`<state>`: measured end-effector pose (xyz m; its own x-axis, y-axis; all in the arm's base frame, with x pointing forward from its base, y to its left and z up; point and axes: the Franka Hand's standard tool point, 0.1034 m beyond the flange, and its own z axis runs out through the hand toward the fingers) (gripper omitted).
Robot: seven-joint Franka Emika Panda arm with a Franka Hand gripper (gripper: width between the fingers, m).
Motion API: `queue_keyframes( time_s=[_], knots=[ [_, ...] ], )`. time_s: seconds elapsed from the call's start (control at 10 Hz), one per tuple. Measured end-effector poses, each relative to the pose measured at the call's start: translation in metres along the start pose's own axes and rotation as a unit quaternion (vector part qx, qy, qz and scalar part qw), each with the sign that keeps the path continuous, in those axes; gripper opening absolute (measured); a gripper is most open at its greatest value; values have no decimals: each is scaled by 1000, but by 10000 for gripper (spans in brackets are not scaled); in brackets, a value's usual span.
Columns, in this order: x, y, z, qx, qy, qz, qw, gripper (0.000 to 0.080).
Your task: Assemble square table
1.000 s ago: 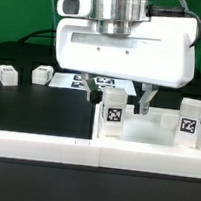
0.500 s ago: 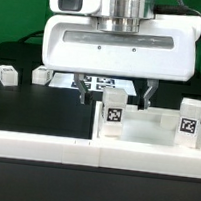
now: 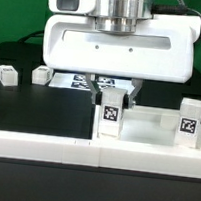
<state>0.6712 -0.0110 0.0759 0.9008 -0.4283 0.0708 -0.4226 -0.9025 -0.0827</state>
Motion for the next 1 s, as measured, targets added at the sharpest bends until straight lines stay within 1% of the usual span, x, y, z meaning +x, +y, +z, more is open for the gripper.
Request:
queue_keyframes(
  time_s=[0.1, 0.2, 0.3, 0.4, 0.5, 0.6, 0.7, 0.8, 1.0],
  knots=[
    [0, 1, 0, 0, 0, 51, 999, 290],
    [0, 2, 1, -2, 0, 126, 992, 290],
    [0, 2, 1, -5, 0, 215, 977, 290],
    [-2, 2, 1, -10, -5, 307, 952, 290],
    [-2, 3, 2, -5, -7, 429, 903, 290],
    [-1, 8, 2, 5, -17, 483, 876, 290],
    [0, 11, 2, 8, -17, 490, 871, 290],
    [-1, 10, 2, 9, -19, 513, 858, 290],
    [-1, 10, 2, 10, -19, 499, 866, 290]
  ],
)
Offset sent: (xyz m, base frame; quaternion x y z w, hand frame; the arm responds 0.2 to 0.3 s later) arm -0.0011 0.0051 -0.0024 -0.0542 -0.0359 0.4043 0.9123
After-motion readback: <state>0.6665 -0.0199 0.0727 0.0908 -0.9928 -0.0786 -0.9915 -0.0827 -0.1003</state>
